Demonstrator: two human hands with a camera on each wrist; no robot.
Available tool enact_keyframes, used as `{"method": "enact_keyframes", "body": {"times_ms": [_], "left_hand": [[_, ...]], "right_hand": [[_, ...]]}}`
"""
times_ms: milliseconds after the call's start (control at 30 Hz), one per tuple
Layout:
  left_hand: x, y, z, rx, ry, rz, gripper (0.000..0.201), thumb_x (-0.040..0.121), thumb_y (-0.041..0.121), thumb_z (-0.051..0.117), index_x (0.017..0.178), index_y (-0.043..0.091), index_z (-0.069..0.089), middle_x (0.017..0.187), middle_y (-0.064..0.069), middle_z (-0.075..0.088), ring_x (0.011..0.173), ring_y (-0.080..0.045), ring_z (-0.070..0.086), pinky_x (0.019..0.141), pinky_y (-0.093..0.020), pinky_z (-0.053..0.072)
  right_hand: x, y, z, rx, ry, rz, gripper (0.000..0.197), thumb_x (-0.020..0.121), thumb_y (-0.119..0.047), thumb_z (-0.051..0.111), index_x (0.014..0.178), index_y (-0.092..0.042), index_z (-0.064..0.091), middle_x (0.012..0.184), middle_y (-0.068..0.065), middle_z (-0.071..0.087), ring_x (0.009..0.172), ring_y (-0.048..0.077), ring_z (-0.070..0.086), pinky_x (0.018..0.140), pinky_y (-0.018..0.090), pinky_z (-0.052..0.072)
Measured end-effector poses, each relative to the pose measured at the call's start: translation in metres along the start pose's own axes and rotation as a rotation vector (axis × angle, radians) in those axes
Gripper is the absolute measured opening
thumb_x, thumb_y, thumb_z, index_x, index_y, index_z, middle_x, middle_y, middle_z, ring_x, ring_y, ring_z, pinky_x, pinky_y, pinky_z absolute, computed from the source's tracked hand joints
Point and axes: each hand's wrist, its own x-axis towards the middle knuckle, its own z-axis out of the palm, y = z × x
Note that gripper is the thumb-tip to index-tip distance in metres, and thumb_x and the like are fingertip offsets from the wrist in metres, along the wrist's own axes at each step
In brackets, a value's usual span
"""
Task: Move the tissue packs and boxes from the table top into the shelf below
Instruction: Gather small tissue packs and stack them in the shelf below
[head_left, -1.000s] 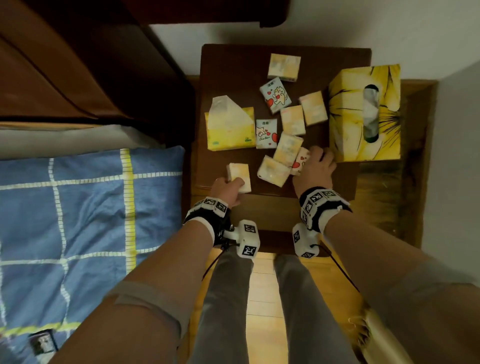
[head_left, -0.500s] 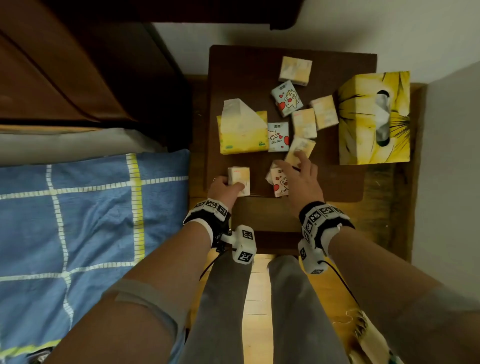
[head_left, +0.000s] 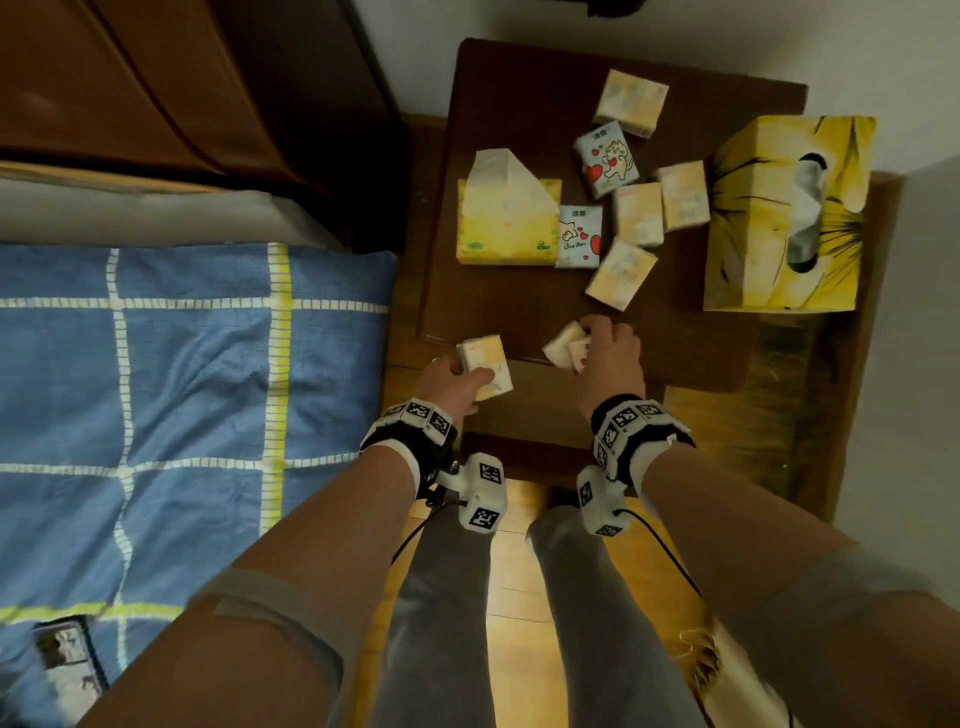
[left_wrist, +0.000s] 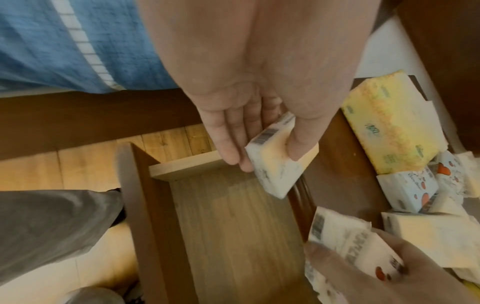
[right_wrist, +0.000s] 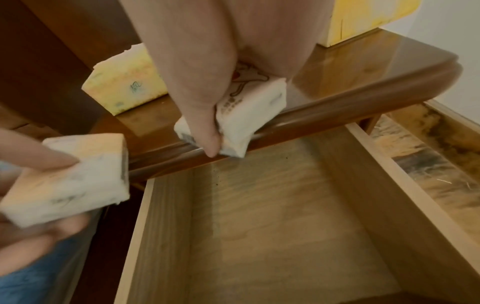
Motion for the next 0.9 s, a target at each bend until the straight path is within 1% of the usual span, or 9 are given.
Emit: {"method": "enact_keyframes", "body": {"times_ms": [67,200,333,467,633,700,766,833,900], "left_hand": [[-0.007,-0.016,0.001,0.016,-0.012,-0.003,0.045,0.087,0.018,0.070,0.127,0.006,0.054,0.127,-0.013,0.063,0.111,-0.026,0.063,0.090,-0.036,0.055],[-0.018,-0.048,0.011,0.141,0.048,0.025,0.051,0.083,0.020,0.074,0.128,0.011,0.051,0.114,-0.008,0.066,0.096,-0.024,0.066,0.088,-0.041,0.057],[-0.014,-0.070,0.021,0.405,0.056,0.066,0.040,0.086,0.028,0.069,0.121,0.014,0.056,0.117,-0.010,0.068,0.102,-0.028,0.067,0.091,-0.041,0.055],[0.010,-0.078,0.023,0.627,0.048,0.159,0.035,0.086,0.036,0.066,0.114,0.015,0.063,0.115,-0.006,0.068,0.102,-0.026,0.065,0.085,-0.032,0.051],[0.041,-0.077,0.021,0.731,-0.005,0.244,0.035,0.085,0.036,0.069,0.114,0.016,0.065,0.108,-0.004,0.071,0.096,-0.023,0.066,0.082,-0.032,0.053],[0.048,-0.075,0.016,0.780,0.020,0.271,0.045,0.081,0.036,0.073,0.120,0.019,0.059,0.101,0.002,0.067,0.091,-0.020,0.064,0.076,-0.031,0.052],[0.052,-0.074,0.011,0.875,0.027,0.286,0.050,0.077,0.038,0.074,0.120,0.024,0.055,0.101,0.003,0.067,0.091,-0.021,0.066,0.078,-0.035,0.056],[0.052,-0.075,0.006,0.944,0.061,0.329,0.037,0.079,0.039,0.071,0.111,0.027,0.057,0.099,0.002,0.067,0.088,-0.021,0.066,0.078,-0.039,0.056],[0.051,-0.075,-0.001,0.921,0.151,0.374,0.020,0.085,0.032,0.066,0.100,0.024,0.056,0.094,0.002,0.066,0.085,-0.021,0.064,0.075,-0.036,0.054]], "right_hand": [[-0.004,0.008,-0.004,-0.067,-0.056,-0.028,0.051,0.080,-0.012,0.073,0.125,-0.019,0.048,0.125,0.013,0.046,0.121,0.034,0.042,0.089,0.043,0.046],[-0.037,0.029,0.004,-0.081,-0.074,-0.068,0.047,0.080,-0.030,0.072,0.120,-0.020,0.050,0.119,0.009,0.053,0.112,0.030,0.051,0.078,0.038,0.049],[-0.066,0.056,0.036,0.154,-0.280,0.153,0.057,0.077,-0.045,0.075,0.125,-0.028,0.049,0.114,-0.001,0.066,0.091,0.021,0.065,0.079,0.036,0.058],[-0.056,0.061,0.062,0.382,-0.264,0.229,0.071,0.079,-0.044,0.075,0.142,-0.038,0.043,0.136,-0.006,0.056,0.116,0.021,0.058,0.093,0.032,0.050],[-0.025,0.054,0.096,0.455,-0.236,0.283,0.062,0.077,-0.043,0.078,0.133,-0.033,0.053,0.133,-0.004,0.057,0.102,0.015,0.055,0.086,0.030,0.049],[-0.016,0.051,0.107,0.447,-0.249,0.305,0.064,0.078,-0.041,0.077,0.135,-0.029,0.051,0.133,-0.001,0.057,0.109,0.018,0.057,0.088,0.030,0.049],[-0.008,0.048,0.117,0.402,-0.276,0.307,0.066,0.078,-0.039,0.076,0.138,-0.028,0.049,0.132,0.001,0.058,0.114,0.023,0.059,0.091,0.032,0.051],[-0.001,0.045,0.124,0.346,-0.300,0.329,0.068,0.077,-0.038,0.075,0.138,-0.028,0.048,0.130,0.004,0.061,0.112,0.026,0.062,0.092,0.035,0.053],[0.004,0.043,0.130,0.309,-0.315,0.352,0.065,0.078,-0.036,0.074,0.138,-0.027,0.049,0.128,0.006,0.062,0.111,0.028,0.062,0.091,0.036,0.053]]}}
